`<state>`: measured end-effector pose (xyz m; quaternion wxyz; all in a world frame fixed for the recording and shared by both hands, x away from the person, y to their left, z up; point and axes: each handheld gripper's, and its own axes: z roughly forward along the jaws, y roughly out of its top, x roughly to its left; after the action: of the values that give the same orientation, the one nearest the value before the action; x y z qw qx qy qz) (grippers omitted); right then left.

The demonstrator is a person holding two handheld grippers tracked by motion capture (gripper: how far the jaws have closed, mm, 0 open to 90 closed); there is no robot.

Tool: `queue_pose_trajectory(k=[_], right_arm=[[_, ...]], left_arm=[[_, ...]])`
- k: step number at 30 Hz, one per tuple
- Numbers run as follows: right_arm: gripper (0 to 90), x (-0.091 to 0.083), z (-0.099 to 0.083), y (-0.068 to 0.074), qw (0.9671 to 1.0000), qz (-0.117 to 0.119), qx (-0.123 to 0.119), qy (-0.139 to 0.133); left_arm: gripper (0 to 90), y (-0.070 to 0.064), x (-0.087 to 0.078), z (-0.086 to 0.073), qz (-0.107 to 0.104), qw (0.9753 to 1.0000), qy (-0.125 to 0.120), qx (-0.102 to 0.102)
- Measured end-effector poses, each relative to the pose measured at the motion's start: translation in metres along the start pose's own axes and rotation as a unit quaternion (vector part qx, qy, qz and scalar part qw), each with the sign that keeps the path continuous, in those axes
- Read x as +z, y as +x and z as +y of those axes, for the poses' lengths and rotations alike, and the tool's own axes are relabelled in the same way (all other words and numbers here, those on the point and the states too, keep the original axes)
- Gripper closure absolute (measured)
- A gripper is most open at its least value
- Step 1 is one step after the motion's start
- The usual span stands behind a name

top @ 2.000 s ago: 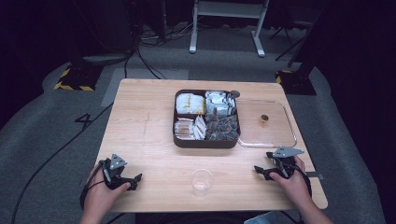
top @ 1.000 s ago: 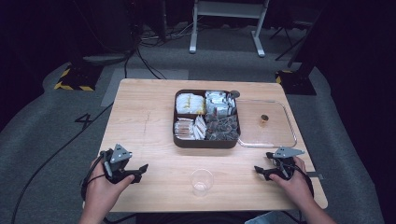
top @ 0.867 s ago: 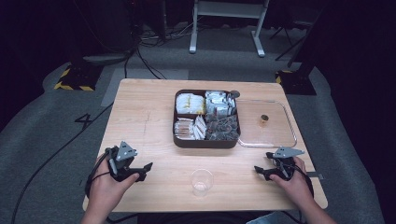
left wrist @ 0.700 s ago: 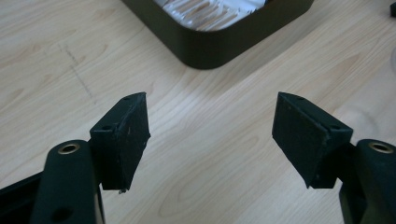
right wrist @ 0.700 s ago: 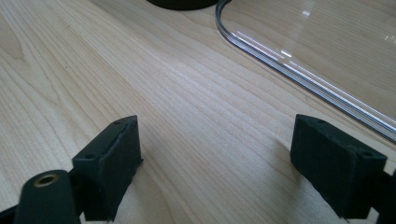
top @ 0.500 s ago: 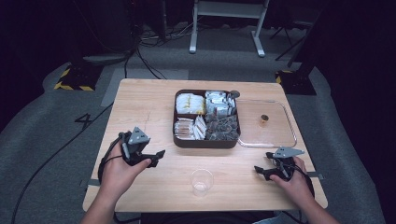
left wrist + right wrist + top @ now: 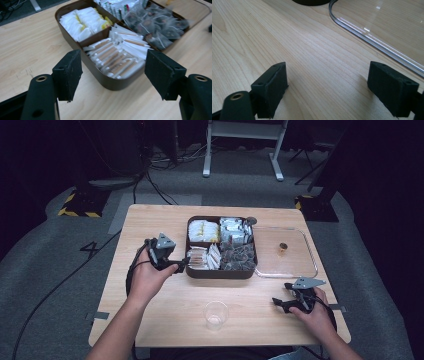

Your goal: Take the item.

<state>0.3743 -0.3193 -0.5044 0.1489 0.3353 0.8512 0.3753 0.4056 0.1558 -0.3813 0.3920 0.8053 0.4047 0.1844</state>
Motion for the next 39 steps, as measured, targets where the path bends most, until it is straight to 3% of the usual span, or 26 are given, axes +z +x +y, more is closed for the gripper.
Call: queue_pose_trajectory(k=[6,20,22,34,39], right_arm=[[16.5,0.0,0.0,0.0,1.0,0.001,-0.001,0.0],[16.5,0.001,0.001,-0.001,1.0,0.003,-0.003,0.0],[16.5,0.001,0.001,-0.001,1.0,0.003,-0.003,0.0],[16.5,0.001,0.001,-0.001,1.0,0.003,-0.003,0.0],[16.5,0.001,0.001,-0.001,1.0,0.003,-0.003,0.0]], left_arm=[[31.2,0.008,0.017,0.012,-0.016,0.9998,0.0,-0.012],[32.3,0.018,0.05,0.045,-0.047,0.9989,-0.002,-0.003],[32.3,0.019,0.055,0.05,-0.047,0.9989,0.002,0.006],[34.1,0.023,0.093,0.069,-0.057,0.9982,0.004,0.017],[34.0,0.021,0.106,0.074,-0.05,0.9985,0.008,0.02]])
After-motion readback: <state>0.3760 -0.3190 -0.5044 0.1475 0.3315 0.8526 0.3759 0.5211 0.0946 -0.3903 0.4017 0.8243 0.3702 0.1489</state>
